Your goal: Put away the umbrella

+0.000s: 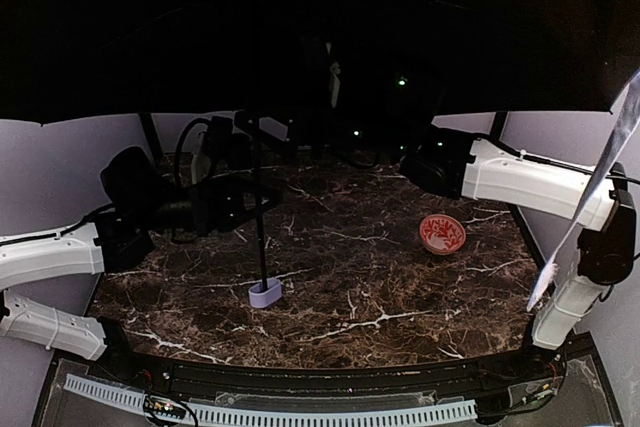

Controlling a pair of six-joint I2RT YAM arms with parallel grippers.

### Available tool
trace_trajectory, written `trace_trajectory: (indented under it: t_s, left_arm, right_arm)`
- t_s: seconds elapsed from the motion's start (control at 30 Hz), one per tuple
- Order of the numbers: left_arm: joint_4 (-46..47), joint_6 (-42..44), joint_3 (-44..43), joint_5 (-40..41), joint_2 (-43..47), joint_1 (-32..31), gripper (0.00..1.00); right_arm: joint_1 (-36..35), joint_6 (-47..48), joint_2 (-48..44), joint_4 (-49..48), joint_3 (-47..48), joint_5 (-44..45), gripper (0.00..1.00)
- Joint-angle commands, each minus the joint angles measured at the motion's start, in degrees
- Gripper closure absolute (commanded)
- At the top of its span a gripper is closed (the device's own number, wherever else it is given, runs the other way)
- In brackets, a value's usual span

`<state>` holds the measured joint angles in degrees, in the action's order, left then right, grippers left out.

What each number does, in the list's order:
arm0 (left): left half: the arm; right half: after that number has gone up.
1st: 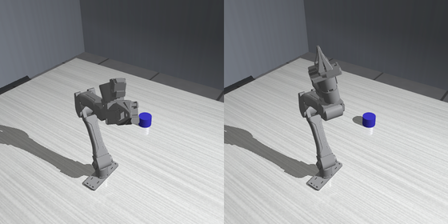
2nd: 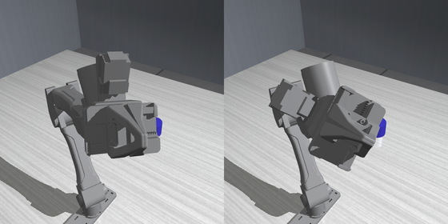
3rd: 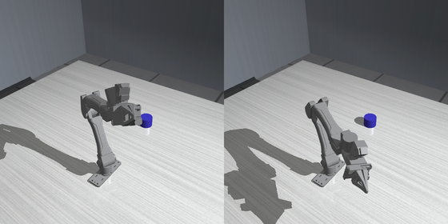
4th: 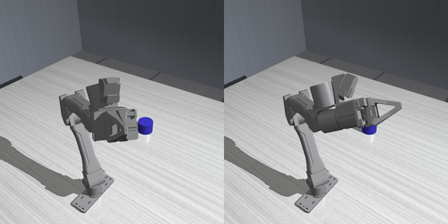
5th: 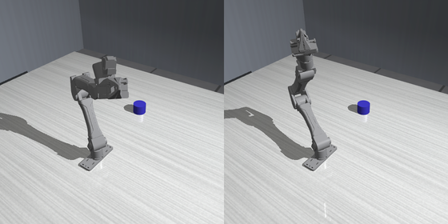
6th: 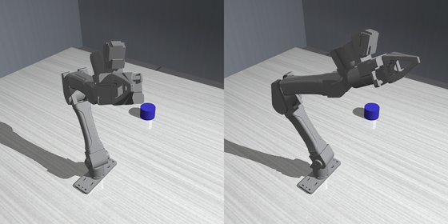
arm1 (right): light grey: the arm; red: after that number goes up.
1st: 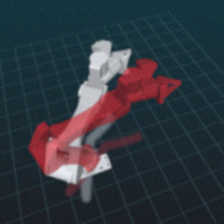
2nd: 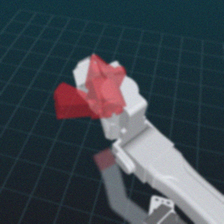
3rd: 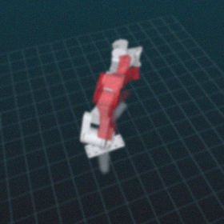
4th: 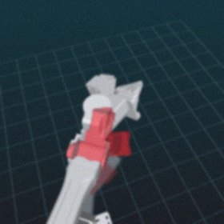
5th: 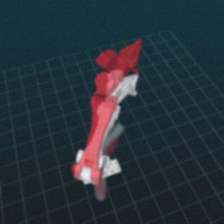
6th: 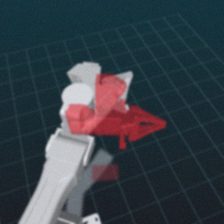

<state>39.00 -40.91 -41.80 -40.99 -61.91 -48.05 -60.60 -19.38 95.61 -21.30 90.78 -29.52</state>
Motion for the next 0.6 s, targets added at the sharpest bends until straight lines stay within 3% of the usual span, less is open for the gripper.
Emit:
trace_trajectory:
  t_s: [0.0, 0.17, 0.33, 0.5, 0.57]
  left_arm:
    - [12.05, -1.51, 0.65, -3.22, 0.35, -0.02, 1.00]
    - [27.20, -8.69, 2.72, -6.66, -2.38, -0.04, 1.00]
    - [21.96, -5.86, 1.03, -6.93, -2.79, -0.02, 1.00]
    - [18.57, -3.37, 0.47, -6.71, -2.51, -0.02, 1.00]
    - [19.07, -3.40, 1.10, -5.97, -2.59, -0.03, 1.00]
  right_arm:
    - [1.62, -1.96, -3.85, -5.61, -4.09, -0.33, 0.19]
    - [1.71, -5.43, -1.29, -7.62, -2.06, -4.69, 0.18]
    - [1.71, -5.87, 0.01, -8.44, -1.46, -4.85, 0.21]
    - [1.72, -9.08, 2.65, -11.12, 0.73, -10.27, 0.39]
    - [1.71, -10.13, 3.60, -12.26, 1.49, -11.60, 0.62]
